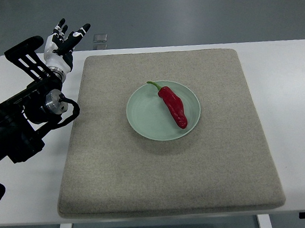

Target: Place red pepper on plate with left hand

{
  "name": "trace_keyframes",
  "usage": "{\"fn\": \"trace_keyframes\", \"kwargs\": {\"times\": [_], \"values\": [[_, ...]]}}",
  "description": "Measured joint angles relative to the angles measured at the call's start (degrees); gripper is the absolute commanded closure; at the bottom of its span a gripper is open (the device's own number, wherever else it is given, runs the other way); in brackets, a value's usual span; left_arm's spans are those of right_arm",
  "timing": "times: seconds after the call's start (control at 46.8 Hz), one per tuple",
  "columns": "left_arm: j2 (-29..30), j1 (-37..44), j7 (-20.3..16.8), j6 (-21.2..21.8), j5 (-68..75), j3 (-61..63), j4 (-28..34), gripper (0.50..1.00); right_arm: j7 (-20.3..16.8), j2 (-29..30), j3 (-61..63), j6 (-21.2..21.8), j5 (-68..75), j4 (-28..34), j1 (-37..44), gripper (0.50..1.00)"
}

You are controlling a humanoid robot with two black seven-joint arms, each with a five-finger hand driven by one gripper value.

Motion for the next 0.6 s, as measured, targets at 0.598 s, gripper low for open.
{"fn": "trace_keyframes", "kwargs": {"times": [0.598], "values": [[-0.90, 3.38, -0.06, -6.07, 0.13, -6.45, 0.02, 0.508, 0.00, 0.00, 0.00, 0.00, 0.00, 0.00, -0.03, 0.568]]}}
